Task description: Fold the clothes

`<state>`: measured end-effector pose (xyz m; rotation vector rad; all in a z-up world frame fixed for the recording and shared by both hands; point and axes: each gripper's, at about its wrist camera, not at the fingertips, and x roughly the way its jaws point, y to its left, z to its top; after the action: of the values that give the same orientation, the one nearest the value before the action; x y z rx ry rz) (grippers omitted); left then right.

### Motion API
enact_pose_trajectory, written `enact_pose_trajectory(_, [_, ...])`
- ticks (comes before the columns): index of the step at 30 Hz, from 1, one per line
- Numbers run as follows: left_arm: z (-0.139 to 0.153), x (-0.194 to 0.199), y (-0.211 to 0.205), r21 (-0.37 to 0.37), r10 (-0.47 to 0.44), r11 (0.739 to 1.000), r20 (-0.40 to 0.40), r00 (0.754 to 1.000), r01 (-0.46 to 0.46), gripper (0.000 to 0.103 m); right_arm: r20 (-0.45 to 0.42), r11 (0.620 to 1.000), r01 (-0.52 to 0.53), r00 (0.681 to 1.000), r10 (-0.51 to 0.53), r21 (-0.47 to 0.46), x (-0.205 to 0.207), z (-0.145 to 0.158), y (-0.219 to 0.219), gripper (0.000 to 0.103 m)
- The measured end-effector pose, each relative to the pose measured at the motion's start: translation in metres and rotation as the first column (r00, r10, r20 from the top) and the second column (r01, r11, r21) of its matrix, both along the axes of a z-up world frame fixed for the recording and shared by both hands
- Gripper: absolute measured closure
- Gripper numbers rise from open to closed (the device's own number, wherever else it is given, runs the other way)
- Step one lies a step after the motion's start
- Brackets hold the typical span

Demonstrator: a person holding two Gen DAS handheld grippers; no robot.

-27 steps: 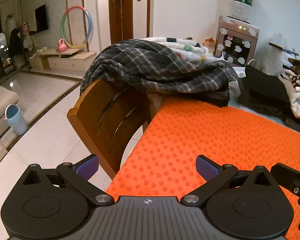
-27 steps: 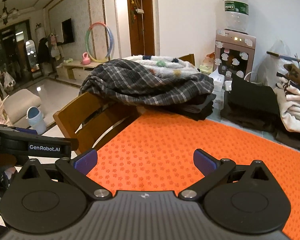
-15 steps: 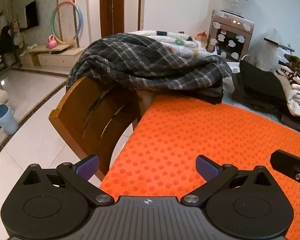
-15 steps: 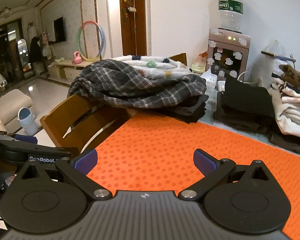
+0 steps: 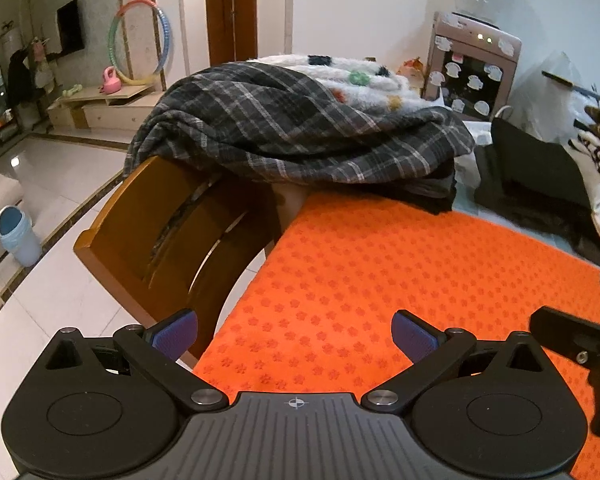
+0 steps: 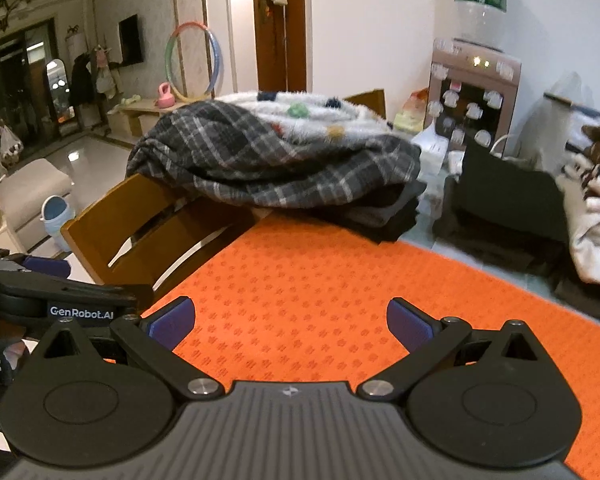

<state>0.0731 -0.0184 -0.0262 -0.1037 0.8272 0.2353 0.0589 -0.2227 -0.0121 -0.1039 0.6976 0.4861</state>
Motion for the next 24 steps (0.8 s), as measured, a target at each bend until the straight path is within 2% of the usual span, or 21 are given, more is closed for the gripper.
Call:
enact_pose_trajectory(3, [-0.004,0.004,0.001,-0.009,-0.009,1.0,-0.023,1.0,0.009,0.0,-0.01,1.0,0.015,1.0,-0.015,0.004,0.003,-0.004,0.0,0.0])
enact_pose_trajectory(10, [-0.008,0.009,0.003,-0.046,-0.027,0.999,-0.009,1.0,0.027,0.0,-0.035,0.998,0.065,0.997,-0.065,0.009,0.004,-0.009,-0.004,0.0])
enact_pose_trajectory(24, [-0.015,0.015,0.013,-0.055,-0.037,0.998,-0.03,0.999,0.035,0.0,-0.049,0.995,0.1,0.994,-0.101,-0.01,0.004,-0.01,-0.001,0.0])
